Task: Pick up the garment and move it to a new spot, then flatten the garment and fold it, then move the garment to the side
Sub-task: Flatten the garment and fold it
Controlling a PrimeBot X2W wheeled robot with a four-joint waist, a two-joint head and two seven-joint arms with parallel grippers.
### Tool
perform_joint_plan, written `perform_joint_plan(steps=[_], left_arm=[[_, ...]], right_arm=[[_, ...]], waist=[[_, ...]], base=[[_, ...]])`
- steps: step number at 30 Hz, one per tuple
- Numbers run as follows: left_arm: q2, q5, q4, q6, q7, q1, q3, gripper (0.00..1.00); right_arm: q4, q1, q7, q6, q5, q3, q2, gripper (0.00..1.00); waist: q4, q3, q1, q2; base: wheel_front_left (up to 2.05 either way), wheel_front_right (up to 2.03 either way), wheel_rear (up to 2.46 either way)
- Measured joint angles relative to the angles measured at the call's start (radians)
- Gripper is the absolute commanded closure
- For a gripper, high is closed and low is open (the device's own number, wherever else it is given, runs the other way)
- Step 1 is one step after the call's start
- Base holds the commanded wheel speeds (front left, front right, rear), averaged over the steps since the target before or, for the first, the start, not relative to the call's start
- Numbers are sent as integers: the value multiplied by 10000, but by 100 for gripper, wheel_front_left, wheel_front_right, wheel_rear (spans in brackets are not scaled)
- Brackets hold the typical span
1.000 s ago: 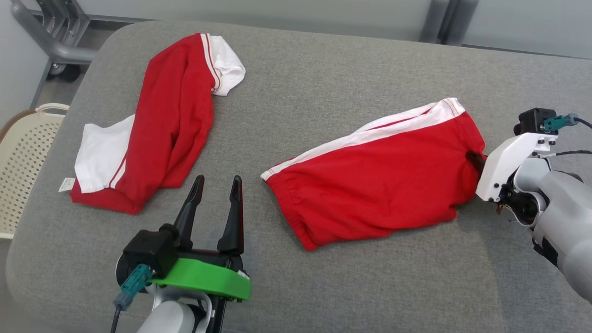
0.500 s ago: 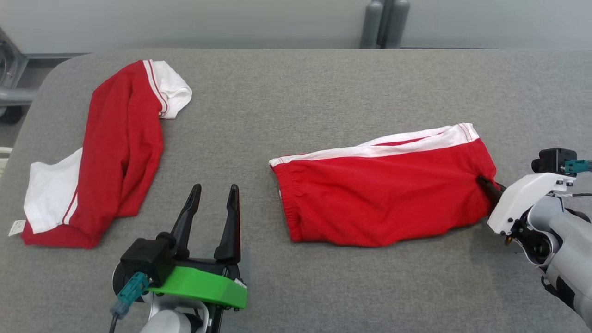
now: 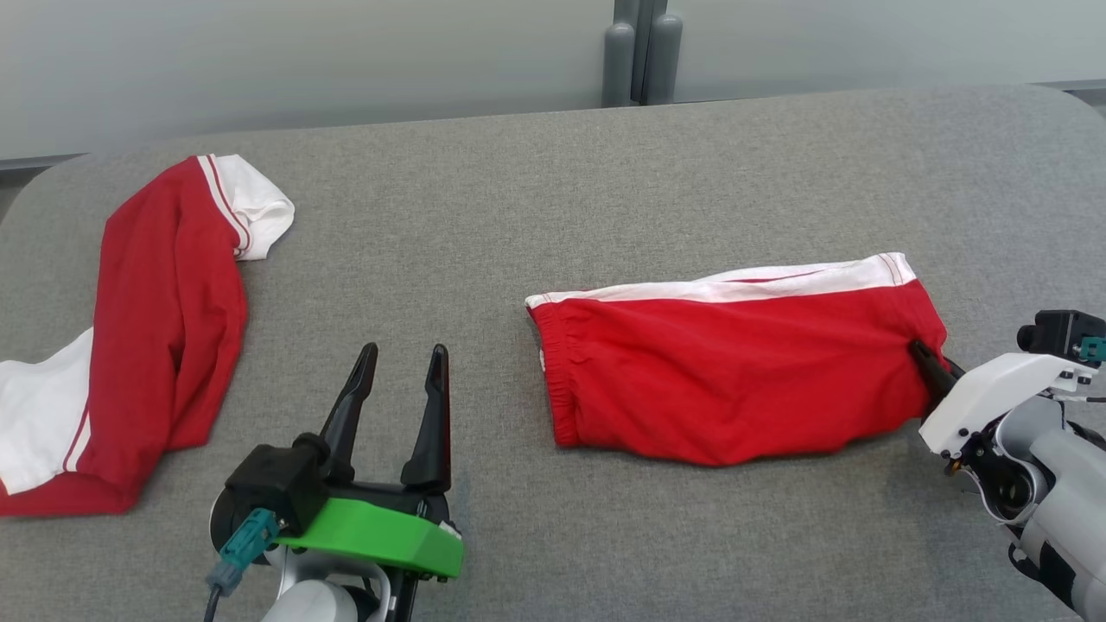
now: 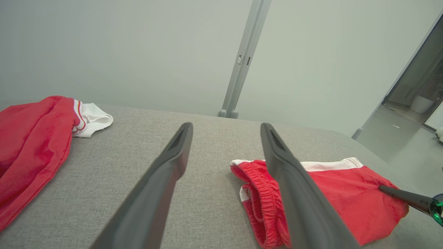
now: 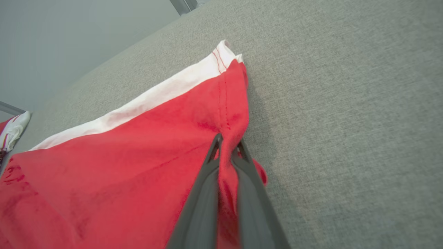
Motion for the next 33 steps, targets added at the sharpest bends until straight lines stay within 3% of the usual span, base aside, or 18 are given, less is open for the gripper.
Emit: perform_joint_plan(steps=[12,24,33], left_arm=[[82,-123,-13,73,29,105,19,0],[176,-186,-113,125,46,207,31,0],[140,-253,-117,201,-19,212,144,0]], right_arm=[[744,4,-226,0,397,-362,460,100],[1900,-241,562,0,207,4,907,100],[861,-694,704,-10,-33,199,901,100]], waist=[[10,-294,0,0],[97,-265,0,0],[74,-353,0,0]], base=[[0,0,0],[0,0,0],[0,0,0]])
